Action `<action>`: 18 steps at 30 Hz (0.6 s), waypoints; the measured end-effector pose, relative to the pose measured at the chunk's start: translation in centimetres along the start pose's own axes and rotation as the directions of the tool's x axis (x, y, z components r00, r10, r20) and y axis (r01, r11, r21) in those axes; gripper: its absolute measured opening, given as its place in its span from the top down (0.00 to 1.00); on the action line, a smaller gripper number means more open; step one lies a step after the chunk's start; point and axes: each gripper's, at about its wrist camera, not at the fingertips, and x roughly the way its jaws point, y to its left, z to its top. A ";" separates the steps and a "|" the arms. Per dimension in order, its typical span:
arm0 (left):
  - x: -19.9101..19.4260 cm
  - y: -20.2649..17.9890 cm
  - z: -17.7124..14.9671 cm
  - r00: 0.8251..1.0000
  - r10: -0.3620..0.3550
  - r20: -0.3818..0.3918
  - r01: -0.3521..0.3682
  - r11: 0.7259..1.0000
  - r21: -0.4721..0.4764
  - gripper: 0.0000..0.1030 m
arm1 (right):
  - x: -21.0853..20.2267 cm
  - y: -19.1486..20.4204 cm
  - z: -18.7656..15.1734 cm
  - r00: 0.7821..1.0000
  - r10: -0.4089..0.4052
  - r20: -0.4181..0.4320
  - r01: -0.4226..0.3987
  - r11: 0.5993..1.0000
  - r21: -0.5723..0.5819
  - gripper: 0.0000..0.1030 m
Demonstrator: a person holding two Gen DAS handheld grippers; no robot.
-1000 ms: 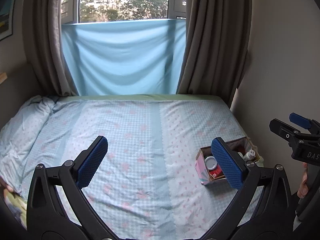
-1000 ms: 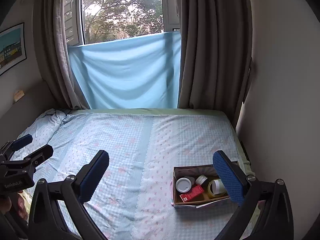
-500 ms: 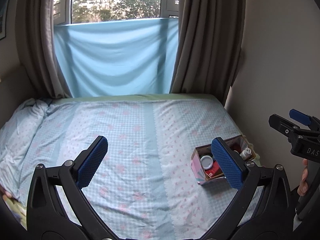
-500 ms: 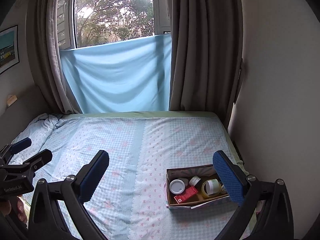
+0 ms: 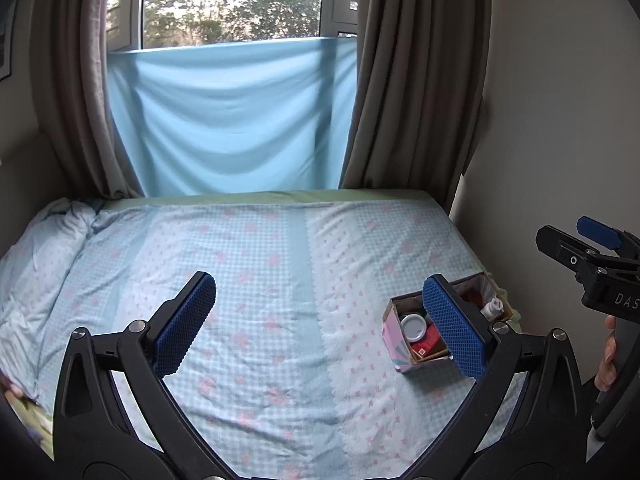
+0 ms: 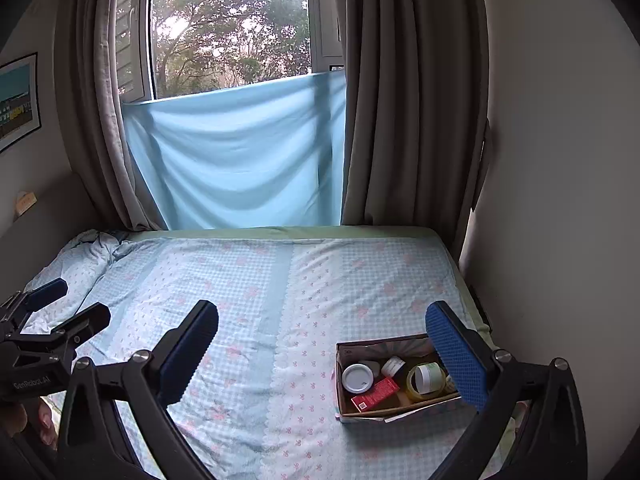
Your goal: Organize rigid objects
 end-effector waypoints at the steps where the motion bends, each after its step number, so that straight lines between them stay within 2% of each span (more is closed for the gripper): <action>1: 0.0 0.0 0.0 1.000 0.000 0.000 0.000 1.000 0.000 0.00 | 0.0 0.0 0.0 1.000 0.000 -0.001 0.000 1.000 -0.001 0.00; 18: 0.3 0.2 0.2 0.999 0.033 0.012 -0.033 0.999 -0.006 0.00 | 0.1 0.2 0.2 1.000 0.005 0.004 -0.004 1.000 -0.006 0.00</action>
